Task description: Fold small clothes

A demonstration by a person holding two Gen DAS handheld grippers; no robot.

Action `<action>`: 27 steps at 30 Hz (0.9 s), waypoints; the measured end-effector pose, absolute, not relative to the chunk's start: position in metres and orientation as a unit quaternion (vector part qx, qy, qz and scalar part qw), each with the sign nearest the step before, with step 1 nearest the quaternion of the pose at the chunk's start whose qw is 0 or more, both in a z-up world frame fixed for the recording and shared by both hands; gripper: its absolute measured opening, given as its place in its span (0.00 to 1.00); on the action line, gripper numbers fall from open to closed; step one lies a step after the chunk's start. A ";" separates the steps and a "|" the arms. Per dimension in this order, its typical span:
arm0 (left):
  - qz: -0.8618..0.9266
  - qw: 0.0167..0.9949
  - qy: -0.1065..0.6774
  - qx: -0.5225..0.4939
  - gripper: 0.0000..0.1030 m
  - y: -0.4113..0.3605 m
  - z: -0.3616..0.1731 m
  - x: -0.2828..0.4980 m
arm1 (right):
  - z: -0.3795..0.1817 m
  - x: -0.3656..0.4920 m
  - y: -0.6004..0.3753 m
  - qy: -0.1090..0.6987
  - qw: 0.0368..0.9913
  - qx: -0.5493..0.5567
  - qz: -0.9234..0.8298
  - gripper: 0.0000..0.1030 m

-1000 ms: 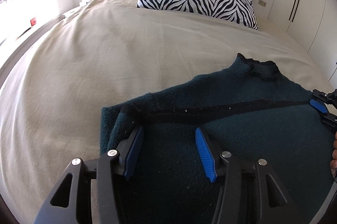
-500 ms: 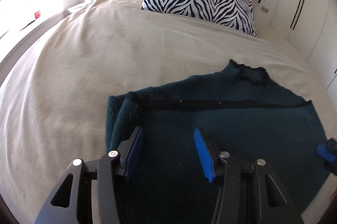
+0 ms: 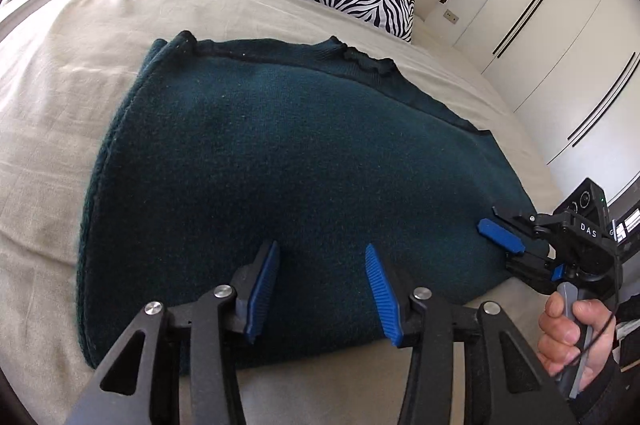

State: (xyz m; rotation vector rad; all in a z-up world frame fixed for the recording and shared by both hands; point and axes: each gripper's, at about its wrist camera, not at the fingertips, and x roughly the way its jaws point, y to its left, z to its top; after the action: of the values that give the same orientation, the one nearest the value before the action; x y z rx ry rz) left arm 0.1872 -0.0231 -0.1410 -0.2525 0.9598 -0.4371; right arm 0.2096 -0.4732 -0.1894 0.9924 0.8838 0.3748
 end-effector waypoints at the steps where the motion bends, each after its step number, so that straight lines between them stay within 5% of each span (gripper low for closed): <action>1: -0.213 0.853 0.458 -0.130 0.42 -0.017 -0.142 0.188 | -0.190 0.204 -0.489 0.395 0.776 0.466 0.159 0.27; 3: -0.217 0.847 0.460 -0.155 0.35 0.000 -0.145 0.187 | -0.190 0.193 -0.527 0.371 0.783 0.482 0.128 0.26; 11: -0.206 0.837 0.459 -0.216 0.34 0.058 -0.142 0.168 | -0.191 0.131 -0.622 0.307 0.799 0.517 0.027 0.28; 15: -0.172 0.860 0.435 -0.205 0.52 0.078 -0.117 0.153 | -0.172 0.111 -0.641 0.304 0.811 0.501 0.000 0.31; 18: -0.163 0.873 0.410 -0.208 0.68 0.086 -0.101 0.153 | -0.144 0.118 -0.614 0.303 0.824 0.478 0.039 0.31; 20: -0.158 0.872 0.411 -0.214 0.68 0.088 -0.103 0.164 | -0.124 0.147 -0.570 0.308 0.824 0.468 0.083 0.33; 22: -0.148 0.868 0.419 -0.221 0.68 0.089 -0.112 0.179 | -0.117 0.177 -0.531 0.328 0.820 0.453 0.126 0.47; 27: -0.152 0.846 0.452 -0.240 0.68 0.085 -0.133 0.213 | -0.120 0.236 -0.438 0.378 0.813 0.398 0.193 0.48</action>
State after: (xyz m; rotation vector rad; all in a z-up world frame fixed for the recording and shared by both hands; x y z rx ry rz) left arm 0.2130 0.0849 -0.1330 -0.5071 0.9528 -0.3203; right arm 0.2357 -0.4380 -0.1200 0.8503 0.8072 0.4121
